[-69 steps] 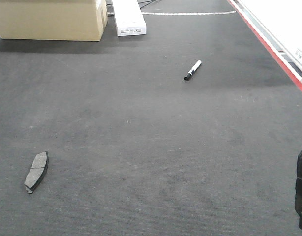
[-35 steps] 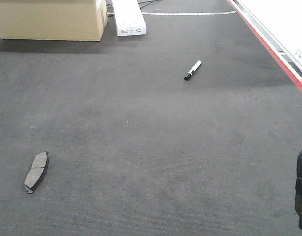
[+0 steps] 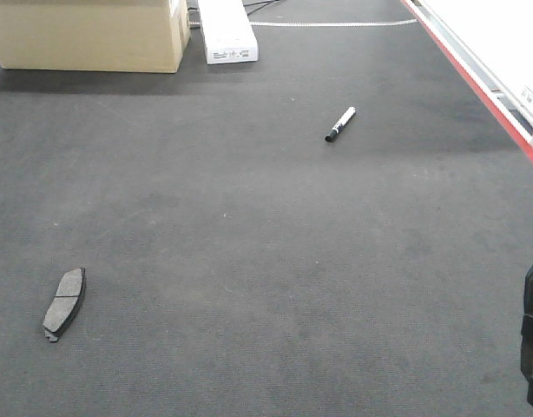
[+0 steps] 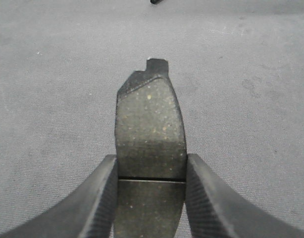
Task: Move and align brake pads A on conveyor
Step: 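Raise the open left gripper away from the placed pad, then lower the right gripper to the belt and open it, releasing its pad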
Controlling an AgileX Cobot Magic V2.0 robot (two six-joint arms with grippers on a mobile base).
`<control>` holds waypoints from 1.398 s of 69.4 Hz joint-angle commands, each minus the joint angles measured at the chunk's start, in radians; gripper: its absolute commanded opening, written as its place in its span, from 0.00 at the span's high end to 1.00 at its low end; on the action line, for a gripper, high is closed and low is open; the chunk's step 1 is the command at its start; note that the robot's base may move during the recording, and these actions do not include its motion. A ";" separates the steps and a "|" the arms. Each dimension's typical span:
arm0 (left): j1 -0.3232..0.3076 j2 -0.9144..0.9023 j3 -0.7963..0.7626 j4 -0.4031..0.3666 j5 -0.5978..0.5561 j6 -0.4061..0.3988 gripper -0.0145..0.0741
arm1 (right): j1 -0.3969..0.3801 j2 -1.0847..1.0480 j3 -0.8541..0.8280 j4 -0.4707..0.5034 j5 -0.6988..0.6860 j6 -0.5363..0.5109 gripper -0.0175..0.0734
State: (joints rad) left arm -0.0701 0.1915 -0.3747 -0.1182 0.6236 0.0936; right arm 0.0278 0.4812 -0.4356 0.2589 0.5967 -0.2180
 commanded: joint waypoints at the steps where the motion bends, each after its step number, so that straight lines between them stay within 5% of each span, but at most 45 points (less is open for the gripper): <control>1: -0.004 0.013 -0.024 -0.015 -0.080 -0.004 0.39 | -0.003 0.001 -0.030 0.012 -0.084 -0.009 0.78; 83: -0.004 0.013 -0.024 -0.015 -0.079 -0.004 0.39 | -0.003 0.002 -0.030 0.036 -0.065 -0.002 0.78; 97: -0.004 0.013 -0.024 -0.015 -0.079 -0.004 0.39 | -0.003 0.140 -0.080 0.060 -0.042 0.003 0.77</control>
State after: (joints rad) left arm -0.0701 0.1915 -0.3747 -0.1190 0.6233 0.0936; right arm 0.0278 0.5342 -0.4498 0.3006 0.6157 -0.2126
